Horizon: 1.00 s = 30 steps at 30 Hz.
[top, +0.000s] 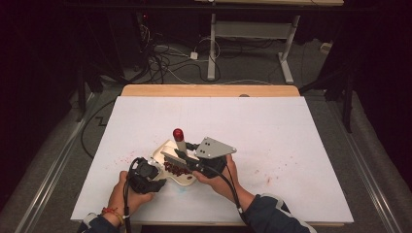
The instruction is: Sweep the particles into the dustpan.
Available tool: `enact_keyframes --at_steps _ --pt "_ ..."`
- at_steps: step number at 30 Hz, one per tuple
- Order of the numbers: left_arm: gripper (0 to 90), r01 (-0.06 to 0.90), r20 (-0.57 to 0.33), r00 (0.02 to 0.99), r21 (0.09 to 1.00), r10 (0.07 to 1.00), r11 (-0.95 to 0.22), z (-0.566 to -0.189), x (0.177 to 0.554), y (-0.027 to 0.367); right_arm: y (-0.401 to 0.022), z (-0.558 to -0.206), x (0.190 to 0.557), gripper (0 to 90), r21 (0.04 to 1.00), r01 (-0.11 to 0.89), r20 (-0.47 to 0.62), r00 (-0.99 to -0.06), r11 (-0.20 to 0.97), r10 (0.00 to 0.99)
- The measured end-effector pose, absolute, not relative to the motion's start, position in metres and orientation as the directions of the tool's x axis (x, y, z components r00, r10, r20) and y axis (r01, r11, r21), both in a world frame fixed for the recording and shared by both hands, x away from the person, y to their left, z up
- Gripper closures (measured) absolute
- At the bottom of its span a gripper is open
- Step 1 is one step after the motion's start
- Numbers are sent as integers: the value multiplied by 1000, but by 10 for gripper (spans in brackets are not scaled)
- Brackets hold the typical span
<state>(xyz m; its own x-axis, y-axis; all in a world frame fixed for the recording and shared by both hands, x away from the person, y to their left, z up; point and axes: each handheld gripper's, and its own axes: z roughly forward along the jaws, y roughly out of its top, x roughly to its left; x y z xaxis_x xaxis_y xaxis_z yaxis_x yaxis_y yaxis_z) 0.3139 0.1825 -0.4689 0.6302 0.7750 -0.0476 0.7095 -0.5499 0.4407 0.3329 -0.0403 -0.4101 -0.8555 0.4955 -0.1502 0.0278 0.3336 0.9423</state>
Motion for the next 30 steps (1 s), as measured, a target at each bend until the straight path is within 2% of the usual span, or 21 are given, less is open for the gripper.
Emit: enact_keyframes --at_steps 8,13,30 --pt "639 710 -64 631 450 773 -542 -470 314 187 -61 -387 329 706 948 -15 -186 -838 319 513" --pt "639 707 -61 632 455 772 -542 -468 313 190 -83 -376 331 707 950 -5 -175 -836 311 520" --pt "639 716 -63 612 468 788 -518 -468 317 202 -173 -363 328 706 944 90 -124 -793 316 597"
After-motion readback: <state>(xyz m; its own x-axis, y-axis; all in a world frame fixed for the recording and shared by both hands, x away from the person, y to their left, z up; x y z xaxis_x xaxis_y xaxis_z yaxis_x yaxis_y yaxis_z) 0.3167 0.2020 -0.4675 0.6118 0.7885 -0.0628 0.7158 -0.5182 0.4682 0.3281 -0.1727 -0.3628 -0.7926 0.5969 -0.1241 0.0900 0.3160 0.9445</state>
